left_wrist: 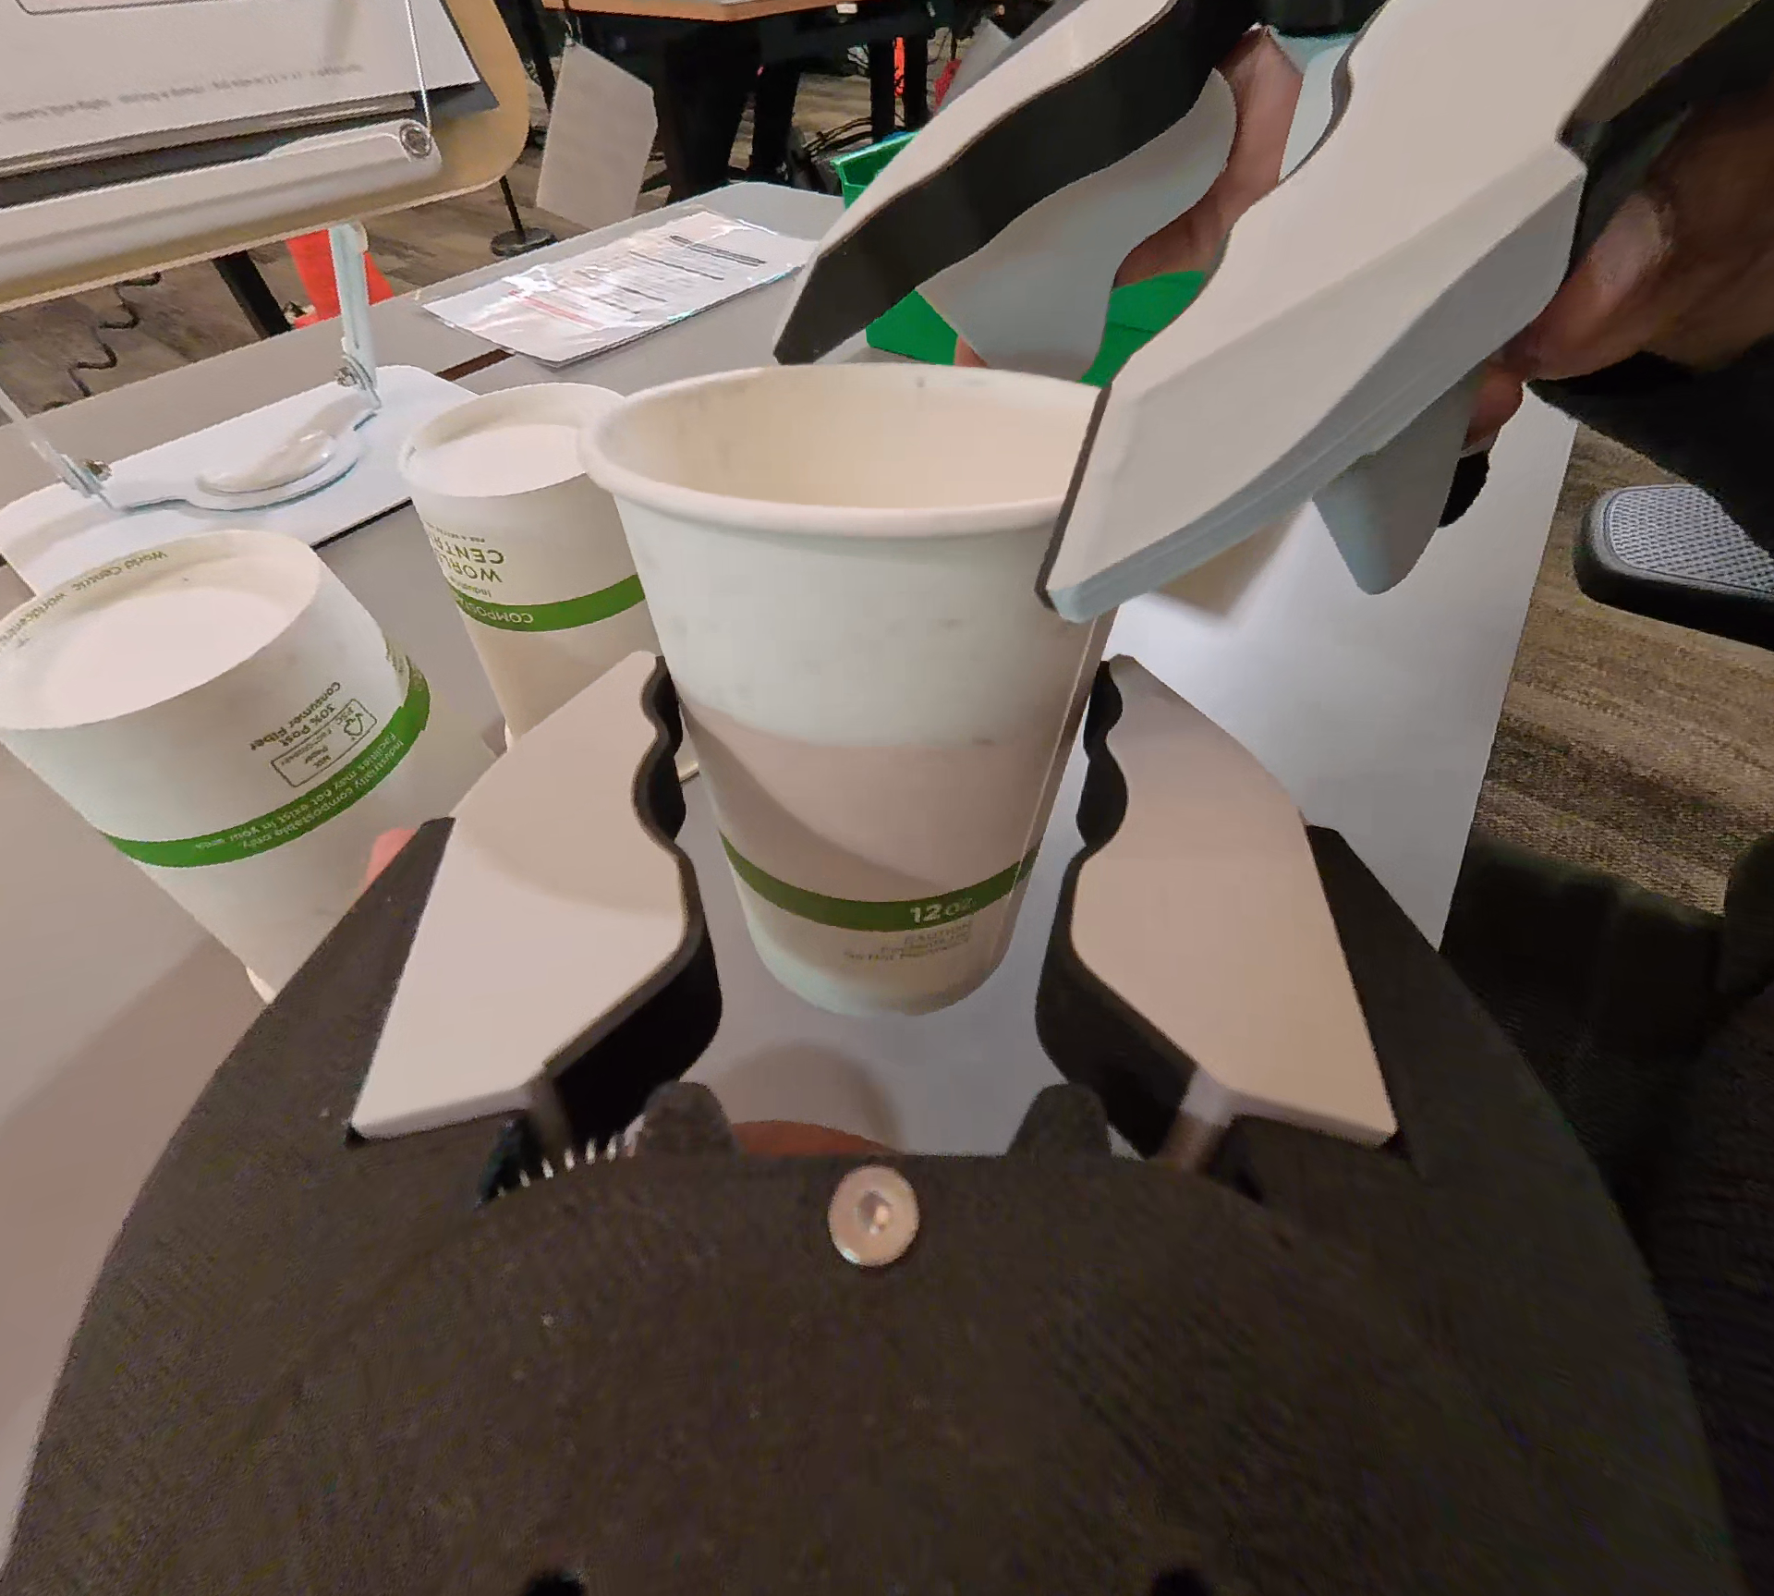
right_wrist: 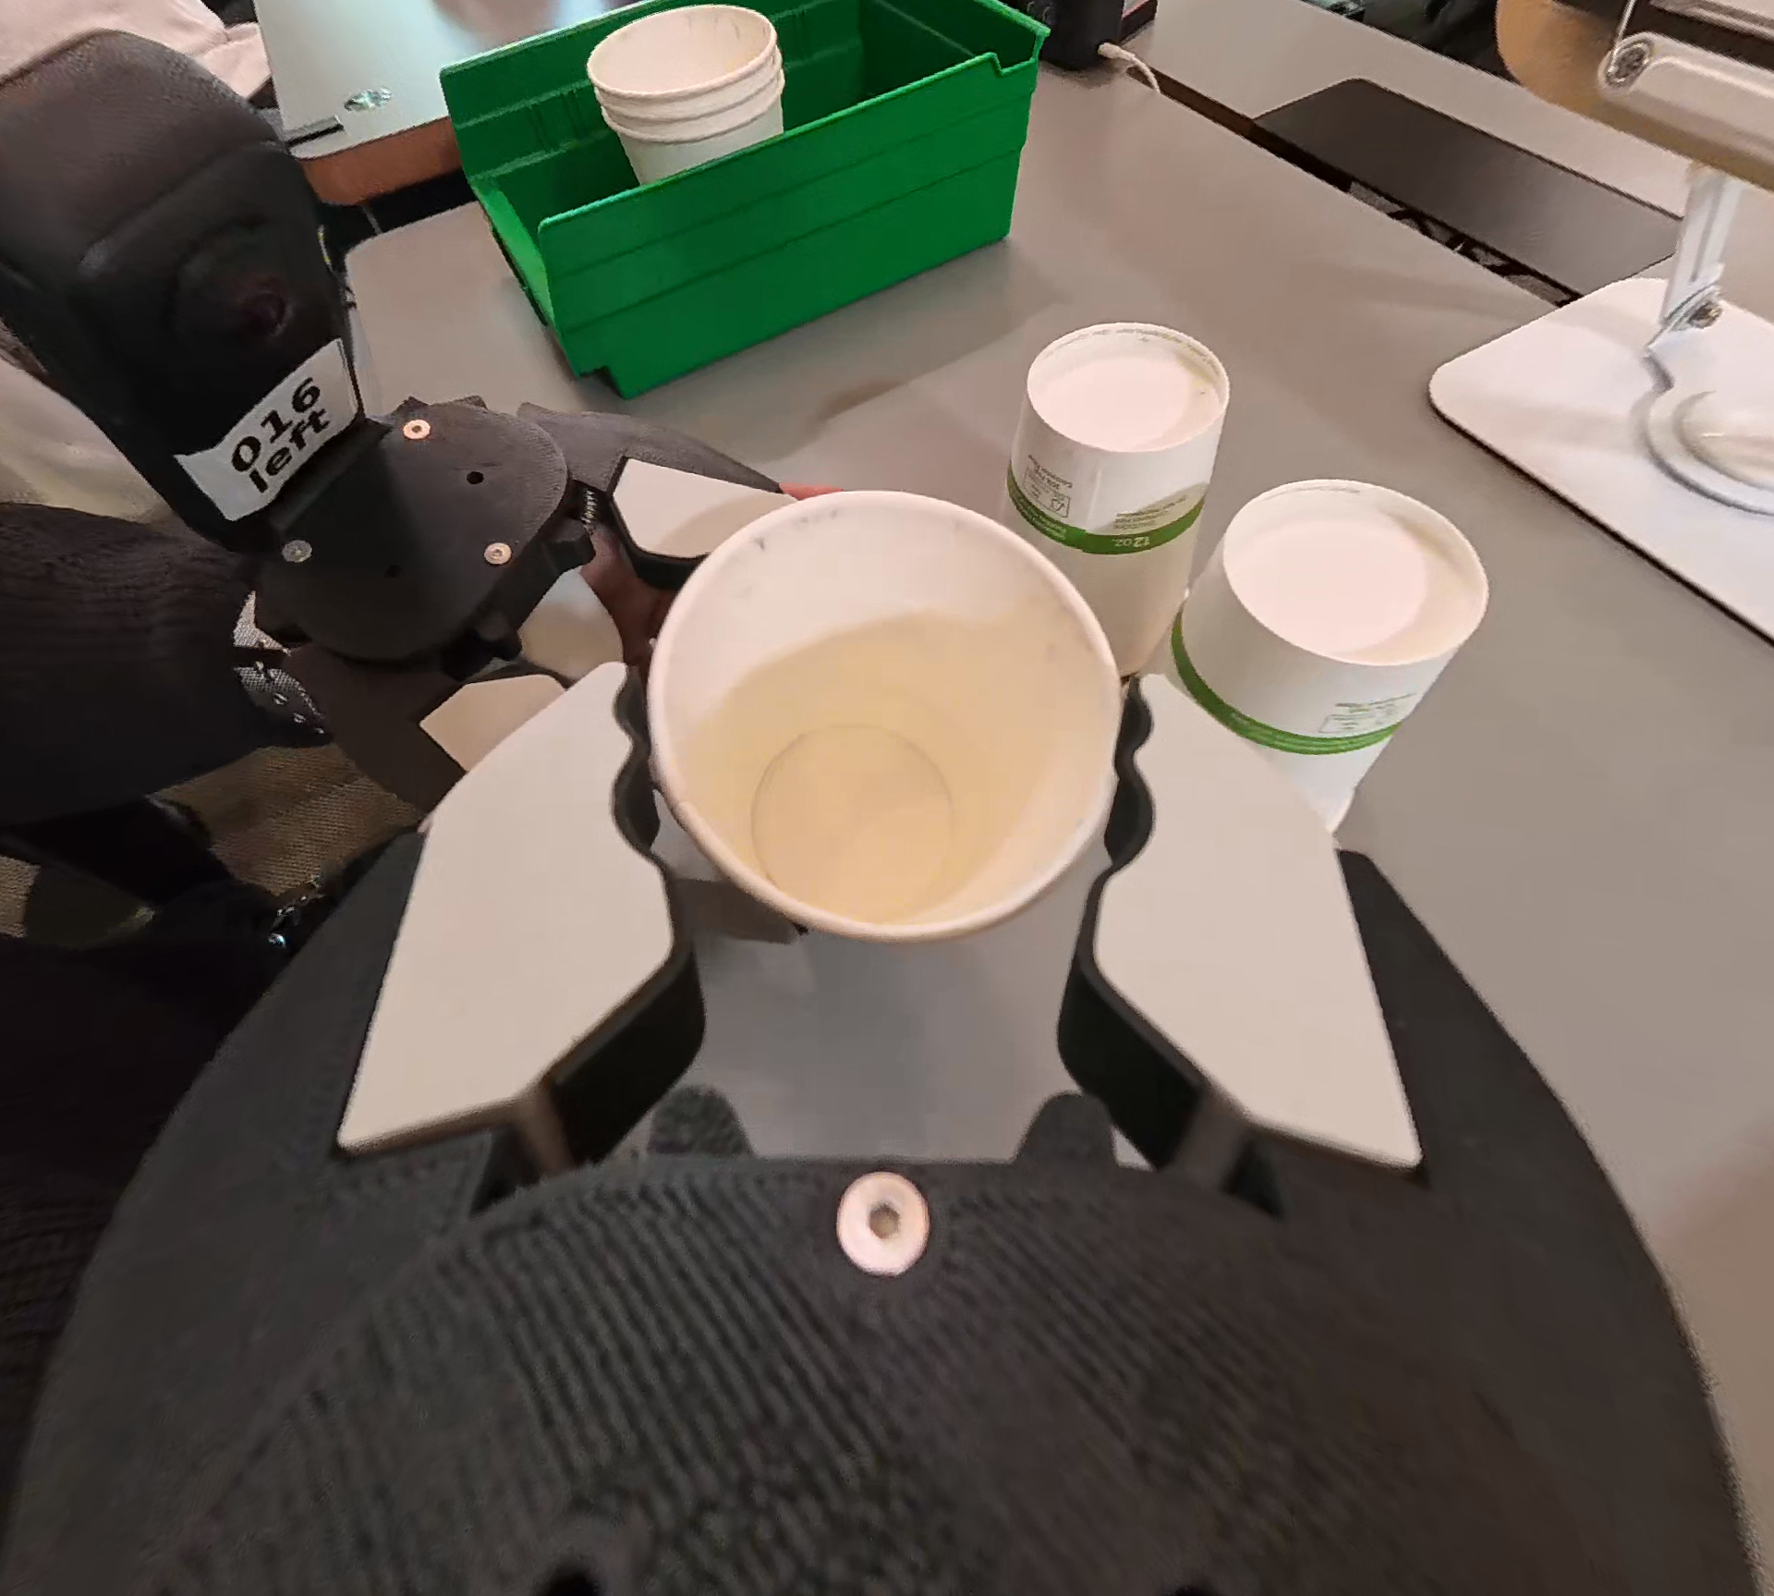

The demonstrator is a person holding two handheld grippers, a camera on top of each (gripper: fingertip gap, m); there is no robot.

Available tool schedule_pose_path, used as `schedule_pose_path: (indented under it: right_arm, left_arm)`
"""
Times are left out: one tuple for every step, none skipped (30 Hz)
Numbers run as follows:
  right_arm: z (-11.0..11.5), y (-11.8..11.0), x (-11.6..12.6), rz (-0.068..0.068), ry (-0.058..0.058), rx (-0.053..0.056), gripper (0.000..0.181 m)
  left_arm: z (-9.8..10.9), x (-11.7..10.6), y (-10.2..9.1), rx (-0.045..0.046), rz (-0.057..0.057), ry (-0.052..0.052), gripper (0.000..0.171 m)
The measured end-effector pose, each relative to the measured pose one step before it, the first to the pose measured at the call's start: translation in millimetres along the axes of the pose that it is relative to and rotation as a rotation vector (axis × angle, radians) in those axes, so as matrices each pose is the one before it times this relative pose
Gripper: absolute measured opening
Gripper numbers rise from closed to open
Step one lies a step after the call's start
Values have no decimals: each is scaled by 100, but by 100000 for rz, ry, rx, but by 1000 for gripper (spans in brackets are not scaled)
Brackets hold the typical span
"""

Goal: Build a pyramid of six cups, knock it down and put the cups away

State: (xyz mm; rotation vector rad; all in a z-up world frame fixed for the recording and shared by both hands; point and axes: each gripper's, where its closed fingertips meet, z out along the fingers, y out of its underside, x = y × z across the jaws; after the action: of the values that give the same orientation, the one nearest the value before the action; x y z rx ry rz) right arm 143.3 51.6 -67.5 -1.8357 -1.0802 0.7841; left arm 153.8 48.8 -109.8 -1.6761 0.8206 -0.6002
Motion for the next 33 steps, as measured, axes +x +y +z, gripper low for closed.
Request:
schedule_pose_path:
  right_arm:
    - [-16,60,39,694,-525,-25,94]
    - [-33,57,31,654,-569,-26,95]
    - [-57,42,26,759,-598,4,95]
    - [-85,-62,92,859,-38,514,94]
    - [-189,-295,295,818,1293,1905,92]
    - [-308,-502,328,661,1150,2984,92]
    - [-369,-532,151,1175,-414,2988,91]
    - [-401,-474,83,2218,-1346,2346,92]
    - [-379,-423,137,2607,-1068,1981,94]
    - [-391,-453,271,1841,-73,2195,95]
    - [-406,-519,437,462,1324,2829,97]
    - [-415,-617,568,-626,2493,3693,97]
    - [-396,-646,574,-917,2711,4196,95]
    - [-328,-621,542,-590,2432,4340,93]
    - [-235,-507,503,-436,2287,4290,90]
    - [-114,-333,437,-555,2179,3988,88]
    - [15,-85,318,-360,1684,3547,87]
    - [153,146,173,217,1085,3053,86]
    - [280,409,34,1182,478,2341,86]
    - [386,648,-132,2504,-334,1290,87]
    - [486,797,-399,4009,-1689,637,89]
    - [547,813,-626,5725,-2852,481,90]
    - [564,824,-775,6985,-3673,285,92]
    - [582,784,-832,7462,-4155,154,95]
    - [572,774,-824,7197,-4231,-105,96]
    - [520,764,-715,5878,-3554,-595,98]
    - [445,707,-595,4024,-2684,-766,100]
    - [344,590,-526,2424,-2135,-625,99]
    - [274,510,-408,1270,-1333,-695,99]
    - [230,445,-301,568,-662,-855,99]
    - [184,366,-283,241,-637,-711,97]
    - [160,280,-239,81,-555,-500,95]
    - [131,234,-165,-193,-366,-440,91]
  left_arm:
    - [32,0,26,-125,257,4,82]
    - [22,14,-2,-47,442,-11,82]
    - [10,16,2,32,589,10,82]
    - [9,21,-42,157,219,74,82]
    - [10,-83,8,-65,-423,-371,82]
    - [16,-117,120,-703,-400,-106,82]
    - [1,-135,143,-683,-286,-34,82]
    - [-38,-254,20,60,-401,-687,82]
    - [-69,-293,-85,627,-730,-756,81]
    - [-92,-281,-115,677,-1464,-300,81]
    - [-118,-388,-198,1328,-3166,-449,81]
    - [-155,-463,-331,2182,-5696,-79,81]
    - [-212,-453,-475,2983,-8064,979,82]
    - [-344,-377,-757,4467,-10054,2434,81]
    - [-477,-306,-1031,6057,-11988,3625,82]
    - [-590,-164,-1232,7033,-13600,5473,81]
    - [-654,-78,-1311,7368,-14094,6442,81]
    - [-651,-194,-1276,7175,-13055,5314,81]
    - [-613,-269,-1177,6535,-10711,3781,81]
    - [-526,-245,-1026,5578,-7407,2492,81]
    - [-393,-167,-824,4247,-4199,1295,81]
    - [-221,-1,-520,2393,-1465,923,81]
    - [-91,112,-223,801,482,642,81]
    - [13,192,-6,-18,1722,404,81]
    - [84,228,143,-382,2107,390,81]
    - [129,253,246,-477,1667,645,81]
    - [147,246,305,-586,781,818,81]
    - [155,284,298,-381,139,1318,81]
    - [147,265,248,-17,-383,1162,82]
    - [121,209,233,50,-449,917,82]
    - [95,178,216,58,-372,712,82]
    - [92,145,201,119,-229,447,82]
    - [87,167,229,-43,-202,630,82]
